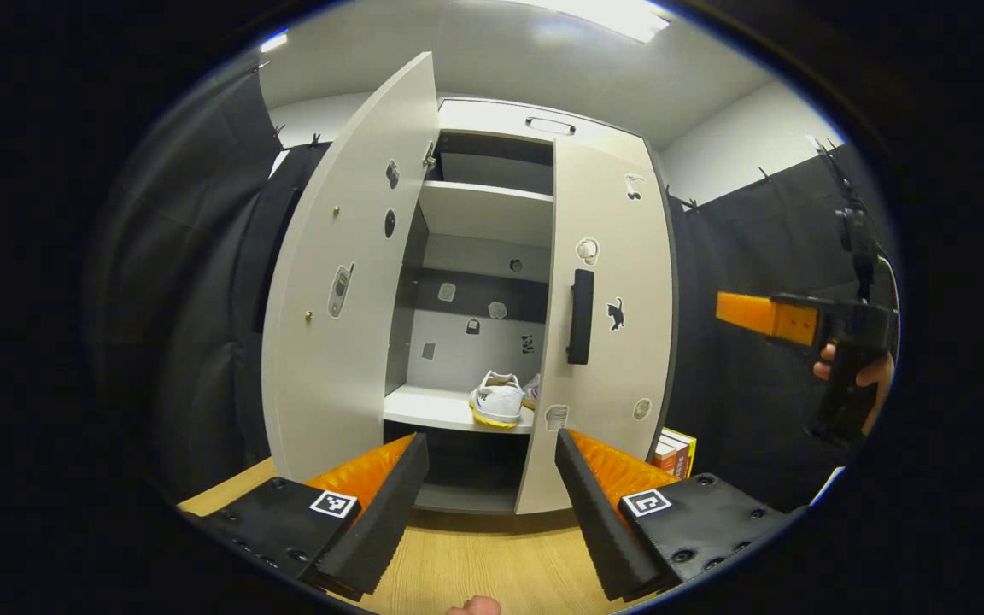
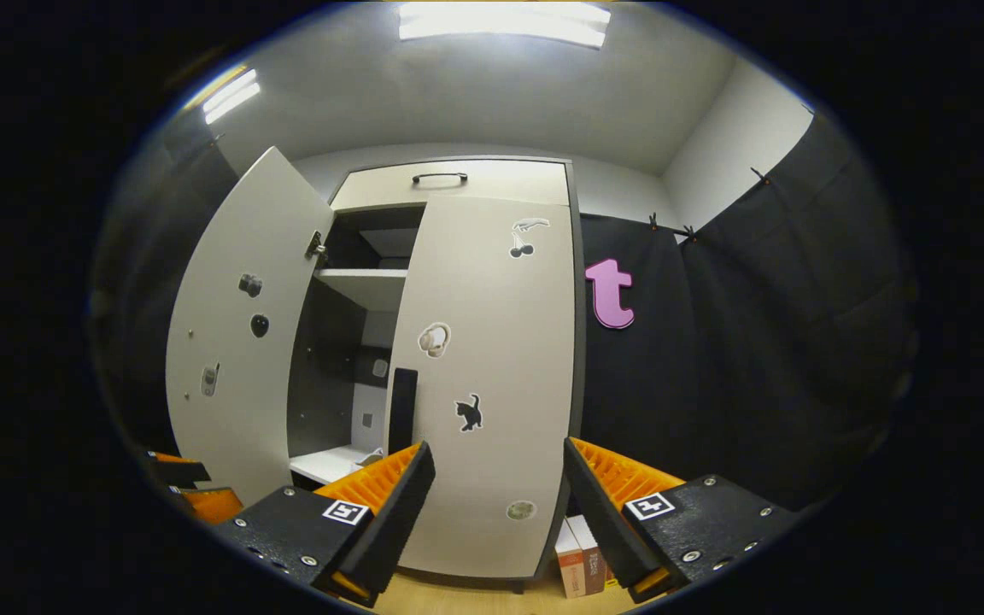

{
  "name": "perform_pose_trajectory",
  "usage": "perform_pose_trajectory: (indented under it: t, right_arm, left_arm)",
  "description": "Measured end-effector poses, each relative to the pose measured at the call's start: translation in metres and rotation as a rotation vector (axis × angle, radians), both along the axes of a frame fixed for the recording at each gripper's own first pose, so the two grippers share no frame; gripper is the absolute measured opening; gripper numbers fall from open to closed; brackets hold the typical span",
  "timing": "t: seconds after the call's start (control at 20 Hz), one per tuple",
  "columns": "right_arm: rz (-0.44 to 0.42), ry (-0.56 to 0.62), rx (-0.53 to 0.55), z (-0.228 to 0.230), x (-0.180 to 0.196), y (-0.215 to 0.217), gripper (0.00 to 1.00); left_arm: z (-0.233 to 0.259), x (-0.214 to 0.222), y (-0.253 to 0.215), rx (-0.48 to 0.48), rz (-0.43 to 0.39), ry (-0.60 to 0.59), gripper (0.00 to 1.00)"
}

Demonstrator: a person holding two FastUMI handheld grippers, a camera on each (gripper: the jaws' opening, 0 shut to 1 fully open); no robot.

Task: Grab one shoe with the right hand and put it into the shoe cabinet, grab the other shoe with the left hand and put it into the shoe cabinet; then close the right door with the right hand and the left door with the left hand.

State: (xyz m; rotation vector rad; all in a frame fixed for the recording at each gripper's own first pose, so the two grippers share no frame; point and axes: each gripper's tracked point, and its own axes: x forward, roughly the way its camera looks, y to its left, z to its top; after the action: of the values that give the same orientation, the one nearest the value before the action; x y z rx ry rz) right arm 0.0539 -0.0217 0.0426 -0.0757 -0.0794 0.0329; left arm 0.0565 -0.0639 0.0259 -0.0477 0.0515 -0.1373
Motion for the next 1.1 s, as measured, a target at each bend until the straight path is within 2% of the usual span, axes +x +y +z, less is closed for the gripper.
perform_pose_trajectory:
  t: [0.1,0.25,0.45,0.6,0.85,0.95,1.0,1.1]
  right_arm:
    - [-0.007,0.004,-0.024,-0.016,-0.018,0.004,0.93]
    - [0.013,0.034,-0.005,-0.043,-0.039,0.021,0.94]
    - [0.066,0.093,0.026,-0.068,-0.047,0.044,0.94]
    - [0.080,0.129,0.070,-0.080,-0.046,0.049,0.94]
    - [0.063,0.152,0.078,-0.089,-0.044,0.040,0.94]
    - [0.056,0.154,0.083,-0.088,-0.045,0.038,0.94]
    - [0.053,0.151,0.082,-0.088,-0.045,0.037,0.94]
    - [0.046,0.148,0.074,-0.085,-0.046,0.033,0.94]
  left_arm:
    - [0.004,-0.001,-0.003,0.004,-0.005,-0.008,0.96]
    - [0.009,-0.003,-0.003,-0.009,0.001,-0.014,0.96]
    - [0.045,-0.013,0.020,-0.053,0.053,-0.044,0.96]
    - [0.095,-0.016,0.076,-0.059,0.151,-0.091,0.97]
    - [0.146,-0.006,0.207,0.056,0.436,-0.129,0.97]
    - [0.145,0.012,0.235,0.062,0.478,-0.126,0.97]
    - [0.138,0.023,0.244,0.050,0.485,-0.110,0.94]
    - [0.118,0.045,0.259,0.019,0.481,-0.066,0.97]
